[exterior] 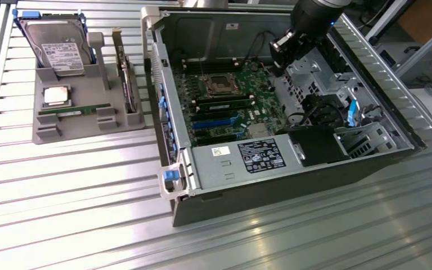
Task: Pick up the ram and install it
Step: 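Press down the ram until it locks into place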
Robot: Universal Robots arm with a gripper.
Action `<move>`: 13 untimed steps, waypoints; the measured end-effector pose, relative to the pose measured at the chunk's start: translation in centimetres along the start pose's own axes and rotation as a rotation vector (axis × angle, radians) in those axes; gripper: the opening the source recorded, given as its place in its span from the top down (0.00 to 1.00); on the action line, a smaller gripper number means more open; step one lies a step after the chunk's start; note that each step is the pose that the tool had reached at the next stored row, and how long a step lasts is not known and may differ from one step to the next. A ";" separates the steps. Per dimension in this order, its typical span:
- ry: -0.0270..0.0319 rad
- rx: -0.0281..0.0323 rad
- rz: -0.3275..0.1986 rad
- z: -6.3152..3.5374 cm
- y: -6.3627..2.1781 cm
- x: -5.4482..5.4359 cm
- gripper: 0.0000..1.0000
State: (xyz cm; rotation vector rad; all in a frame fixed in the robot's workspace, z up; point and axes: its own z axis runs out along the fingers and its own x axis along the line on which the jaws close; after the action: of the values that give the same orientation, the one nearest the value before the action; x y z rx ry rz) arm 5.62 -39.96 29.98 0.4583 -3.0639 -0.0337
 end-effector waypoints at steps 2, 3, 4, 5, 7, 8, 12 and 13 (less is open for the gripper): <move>-0.0008 -0.0011 0.029 0.00 0.00 0.0 0.89; -0.0014 -0.0020 0.049 0.00 0.00 0.0 0.89; -0.0020 -0.0029 0.072 0.00 0.00 0.0 0.89; -0.0026 -0.0037 0.093 0.00 0.00 0.0 0.89; -0.0040 -0.0057 0.142 0.00 0.00 0.0 0.89; -0.0044 -0.0063 0.158 0.00 0.00 0.0 0.89; -0.0059 -0.0083 0.210 0.00 0.00 0.0 0.89; -0.0061 -0.0088 0.220 0.00 0.00 0.0 0.89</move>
State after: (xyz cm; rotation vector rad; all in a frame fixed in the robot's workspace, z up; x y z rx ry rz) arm 5.62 -39.96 29.98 0.1192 -3.0983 -0.0410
